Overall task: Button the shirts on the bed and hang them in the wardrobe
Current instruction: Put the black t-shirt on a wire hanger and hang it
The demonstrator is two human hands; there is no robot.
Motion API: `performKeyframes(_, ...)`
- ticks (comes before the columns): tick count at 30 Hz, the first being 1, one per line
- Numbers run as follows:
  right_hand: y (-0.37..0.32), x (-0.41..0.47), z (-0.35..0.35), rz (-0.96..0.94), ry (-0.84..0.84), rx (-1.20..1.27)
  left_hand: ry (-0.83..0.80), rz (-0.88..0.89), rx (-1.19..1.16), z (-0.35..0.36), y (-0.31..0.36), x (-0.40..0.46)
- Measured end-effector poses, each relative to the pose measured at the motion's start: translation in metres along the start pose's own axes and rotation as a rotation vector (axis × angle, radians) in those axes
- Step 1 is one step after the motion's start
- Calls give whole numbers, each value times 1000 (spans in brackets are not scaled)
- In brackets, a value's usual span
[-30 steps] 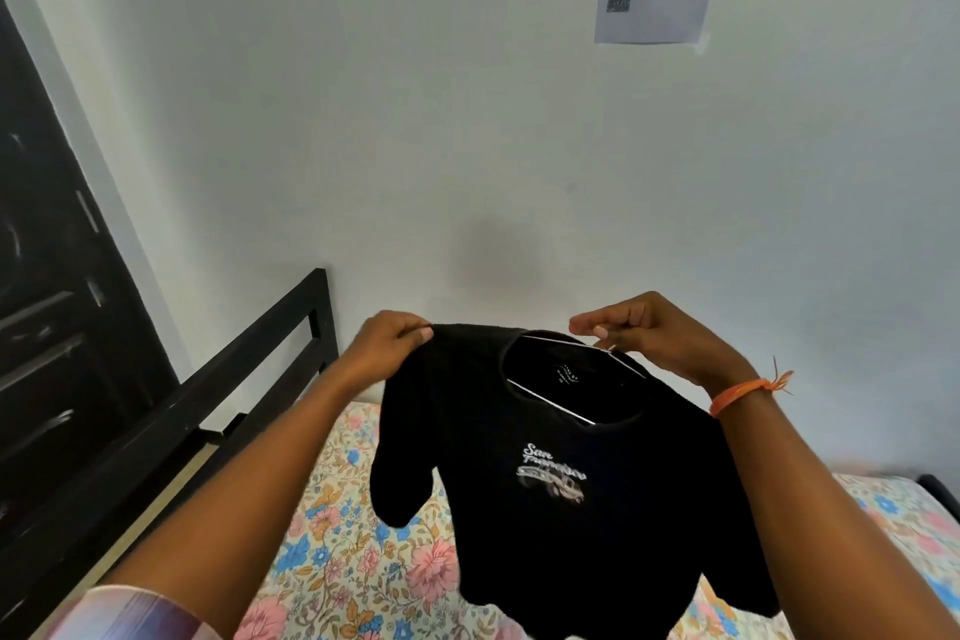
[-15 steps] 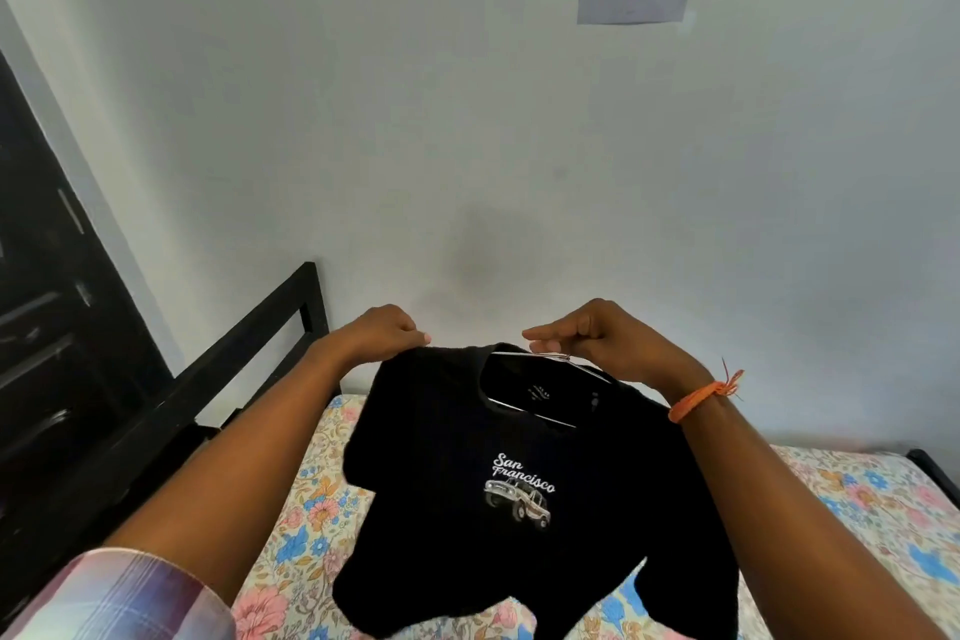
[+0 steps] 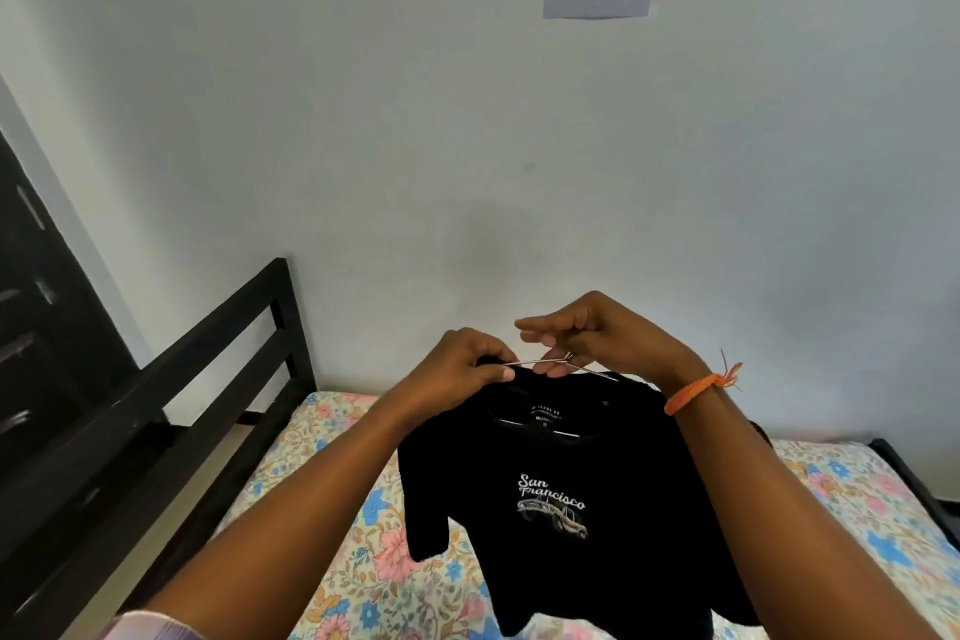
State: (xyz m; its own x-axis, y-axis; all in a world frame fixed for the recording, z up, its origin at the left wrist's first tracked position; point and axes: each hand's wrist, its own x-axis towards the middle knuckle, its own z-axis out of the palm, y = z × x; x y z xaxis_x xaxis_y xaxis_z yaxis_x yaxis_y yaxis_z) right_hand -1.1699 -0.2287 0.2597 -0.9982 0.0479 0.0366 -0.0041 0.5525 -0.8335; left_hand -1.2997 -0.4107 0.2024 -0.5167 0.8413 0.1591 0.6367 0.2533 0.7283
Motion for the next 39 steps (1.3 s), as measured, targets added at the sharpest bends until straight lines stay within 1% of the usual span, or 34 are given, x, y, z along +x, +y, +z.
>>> performKeyframes(4, 9, -32, -18, -4, 91, 76, 105, 13, -173, 16, 29, 8)
performKeyframes(7, 12, -58, -25, 31, 186, 26, 146, 51, -164, 28, 49, 10)
performKeyframes(9, 10, -74, -25, 51, 294, -30, 166, 105, -132, 33, 61, 10)
performKeyframes(12, 12, -106, -24, 127, 516, -284, 203, 182, -119, 34, 79, 10)
performKeyframes(15, 14, -152, -23, 291, 650, -577, 236, 244, -195, 35, 99, 7)
performKeyframes(16, 14, -167, -22, 310, 687, -639, 245, 270, -214, 38, 106, 6)
performKeyframes(18, 12, -197, -16, 299, 760, -638, 245, 332, -232, 47, 120, 1)
performKeyframes(22, -2, -259, -1, 237, 929, -456, 280, 517, -198, 76, 150, -5)
performKeyframes(23, -6, -280, 1, 251, 954, -470, 275, 557, -194, 88, 162, -7)
performKeyframes(27, -15, -370, 6, 406, 1006, -665, 202, 683, -236, 141, 214, -20)
performKeyframes(29, -20, -420, 11, 557, 1082, -799, 160, 734, -288, 172, 245, -31)
performKeyframes(31, -24, -473, 19, 743, 1175, -1020, 106, 769, -335, 204, 278, -44)
performKeyframes(33, -25, -527, 25, 858, 1284, -1181, 57, 799, -374, 238, 313, -61)
performKeyframes(35, -28, -581, 30, 917, 1369, -1281, 11, 832, -412, 277, 351, -81)
performKeyframes(39, -38, -677, 38, 1025, 1440, -1407, -69, 864, -499, 352, 422, -120)
